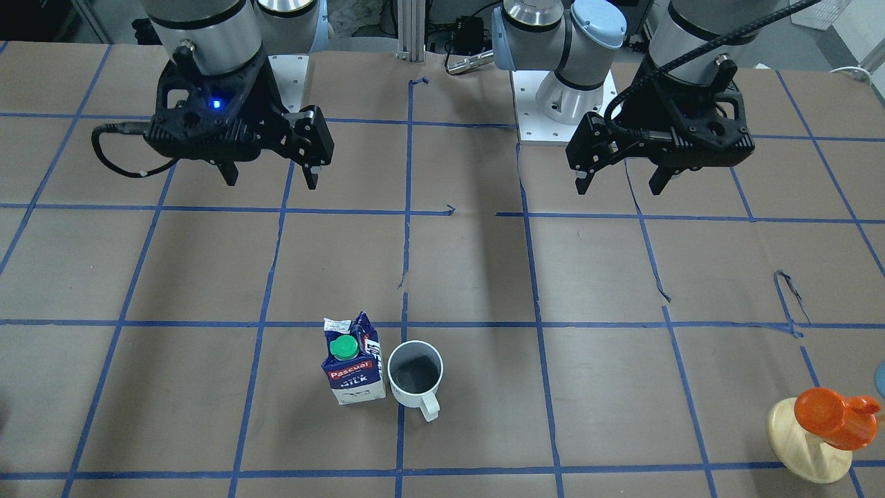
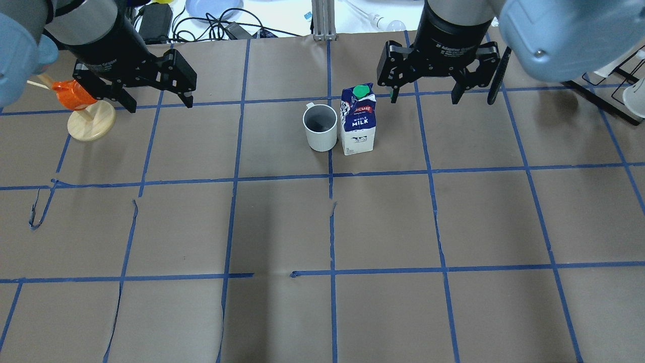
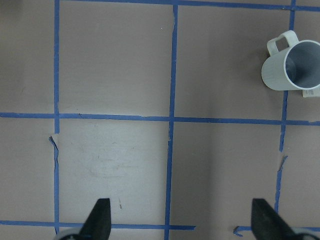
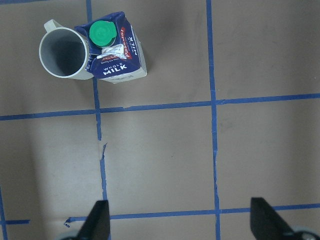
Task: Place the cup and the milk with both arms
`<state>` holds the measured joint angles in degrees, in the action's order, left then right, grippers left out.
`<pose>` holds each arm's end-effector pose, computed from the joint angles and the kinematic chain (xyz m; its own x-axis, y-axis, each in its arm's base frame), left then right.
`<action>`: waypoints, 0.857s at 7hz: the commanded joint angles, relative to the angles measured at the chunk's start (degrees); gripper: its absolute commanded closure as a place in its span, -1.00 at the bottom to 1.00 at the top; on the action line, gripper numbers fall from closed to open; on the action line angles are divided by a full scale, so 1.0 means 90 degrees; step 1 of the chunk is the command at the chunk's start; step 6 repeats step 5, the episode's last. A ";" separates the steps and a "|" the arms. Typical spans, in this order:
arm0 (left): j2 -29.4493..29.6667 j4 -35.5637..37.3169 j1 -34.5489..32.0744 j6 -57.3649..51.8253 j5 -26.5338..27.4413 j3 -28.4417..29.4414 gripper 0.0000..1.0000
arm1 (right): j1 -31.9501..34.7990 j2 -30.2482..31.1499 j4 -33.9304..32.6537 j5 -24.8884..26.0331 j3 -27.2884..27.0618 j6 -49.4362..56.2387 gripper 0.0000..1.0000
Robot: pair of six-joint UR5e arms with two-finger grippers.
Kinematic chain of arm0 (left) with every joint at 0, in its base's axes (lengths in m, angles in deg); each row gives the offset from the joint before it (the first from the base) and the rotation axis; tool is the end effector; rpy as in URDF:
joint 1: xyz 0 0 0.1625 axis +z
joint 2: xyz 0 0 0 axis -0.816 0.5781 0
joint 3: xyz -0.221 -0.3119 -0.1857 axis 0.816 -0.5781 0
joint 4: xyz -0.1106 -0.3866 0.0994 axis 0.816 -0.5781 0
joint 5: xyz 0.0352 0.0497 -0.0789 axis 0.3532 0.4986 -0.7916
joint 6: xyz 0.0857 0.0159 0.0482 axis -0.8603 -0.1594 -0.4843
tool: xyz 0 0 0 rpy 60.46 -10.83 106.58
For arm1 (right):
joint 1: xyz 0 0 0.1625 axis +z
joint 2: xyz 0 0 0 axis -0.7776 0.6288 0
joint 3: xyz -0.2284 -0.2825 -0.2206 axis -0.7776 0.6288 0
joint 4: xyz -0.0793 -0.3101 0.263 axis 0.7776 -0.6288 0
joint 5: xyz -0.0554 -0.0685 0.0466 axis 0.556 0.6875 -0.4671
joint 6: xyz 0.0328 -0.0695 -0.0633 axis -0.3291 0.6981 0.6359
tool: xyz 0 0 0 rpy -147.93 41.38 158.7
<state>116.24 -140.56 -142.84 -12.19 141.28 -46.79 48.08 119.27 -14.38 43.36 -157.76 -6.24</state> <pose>-0.1190 -0.5050 0.5109 -0.9989 -0.0415 0.0207 -0.0428 0.9966 -0.0708 0.2140 -0.4844 0.5192 -0.9981 0.0563 -0.0252 0.0577 0.9965 -0.0612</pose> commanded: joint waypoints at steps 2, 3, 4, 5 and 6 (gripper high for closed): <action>-0.0007 -0.0002 0.0000 0.0000 0.0000 -0.0007 -1.00 | -0.0309 0.0124 -0.0044 0.0034 -0.0077 0.0042 -1.00; -0.0007 -0.0002 0.0000 0.0000 0.0000 -0.0007 -1.00 | -0.0330 0.0134 -0.0035 0.0034 -0.0067 0.0042 -1.00; -0.0007 -0.0002 0.0000 0.0000 0.0000 -0.0007 -1.00 | -0.0320 0.0134 -0.0005 0.0034 -0.0076 0.0042 -1.00; -0.0007 -0.0002 0.0000 0.0000 0.0000 -0.0017 -1.00 | -0.0320 0.0134 0.0005 0.0034 -0.0076 0.0042 -1.00; -0.0007 -0.0002 0.0000 0.0000 0.0000 -0.0017 -1.00 | -0.0320 0.0134 0.0005 0.0034 -0.0076 0.0042 -1.00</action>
